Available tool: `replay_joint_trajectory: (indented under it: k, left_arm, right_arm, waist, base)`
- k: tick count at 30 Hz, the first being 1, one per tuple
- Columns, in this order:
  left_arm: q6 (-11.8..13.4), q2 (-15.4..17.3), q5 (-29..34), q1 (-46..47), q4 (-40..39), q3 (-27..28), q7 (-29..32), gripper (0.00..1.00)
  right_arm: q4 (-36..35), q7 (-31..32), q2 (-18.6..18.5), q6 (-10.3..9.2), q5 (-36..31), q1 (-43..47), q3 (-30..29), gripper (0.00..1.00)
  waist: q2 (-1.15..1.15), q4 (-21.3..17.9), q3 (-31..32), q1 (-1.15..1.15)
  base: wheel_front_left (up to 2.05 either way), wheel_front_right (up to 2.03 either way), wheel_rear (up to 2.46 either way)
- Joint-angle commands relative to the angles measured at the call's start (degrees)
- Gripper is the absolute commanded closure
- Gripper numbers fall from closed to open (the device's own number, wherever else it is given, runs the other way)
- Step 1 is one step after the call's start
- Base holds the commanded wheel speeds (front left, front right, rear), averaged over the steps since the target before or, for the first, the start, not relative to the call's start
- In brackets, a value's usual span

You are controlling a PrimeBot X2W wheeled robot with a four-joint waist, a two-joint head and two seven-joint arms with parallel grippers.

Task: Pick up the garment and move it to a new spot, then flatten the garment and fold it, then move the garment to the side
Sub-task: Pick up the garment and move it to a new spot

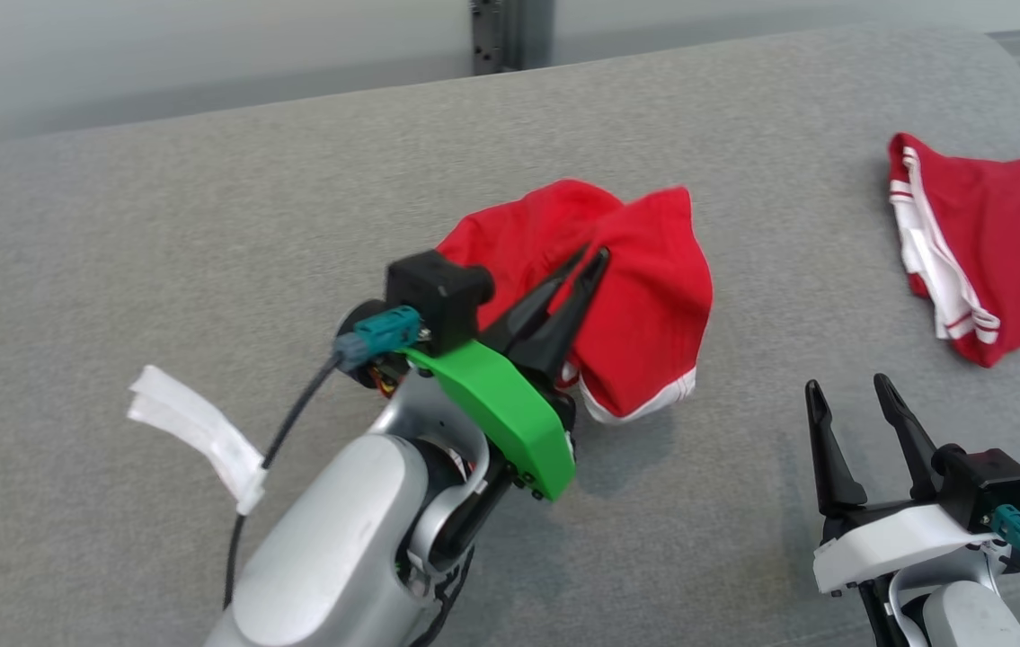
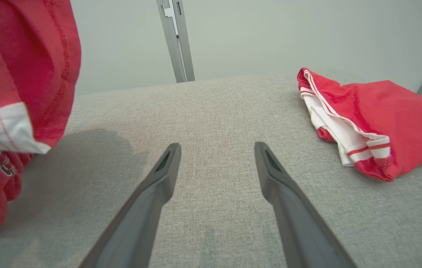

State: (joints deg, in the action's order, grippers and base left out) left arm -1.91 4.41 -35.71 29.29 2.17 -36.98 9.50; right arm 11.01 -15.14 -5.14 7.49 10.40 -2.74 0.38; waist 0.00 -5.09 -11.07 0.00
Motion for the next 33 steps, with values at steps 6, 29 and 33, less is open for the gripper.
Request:
replay_joint_trajectory:
  k: [6,29,33]
  left_arm:
    - [1.0,-0.3,1.9,-0.2,12.8,-1.9,-1.6,1.0]
    - [7.4,2.8,5.1,-8.3,23.5,-1.2,-24.3,0.0]
    - [10.2,6.1,6.3,-15.5,17.5,2.1,-24.7,0.0]
  right_arm:
    - [0.1,0.0,0.4,0.0,0.3,-1.2,0.6,0.0]
    - [-0.9,0.0,-0.9,0.0,-1.7,3.6,-3.7,0.0]
    - [-1.3,0.0,-1.4,0.0,-2.4,5.2,-4.9,0.0]
  waist:
    - [0.0,-4.8,-1.4,0.0]
    - [0.0,3.6,6.8,0.0]
    - [0.0,6.6,8.9,0.0]
  base:
    - [0.0,0.0,0.0]
    - [0.0,0.0,0.0]
    - [0.0,0.0,0.0]
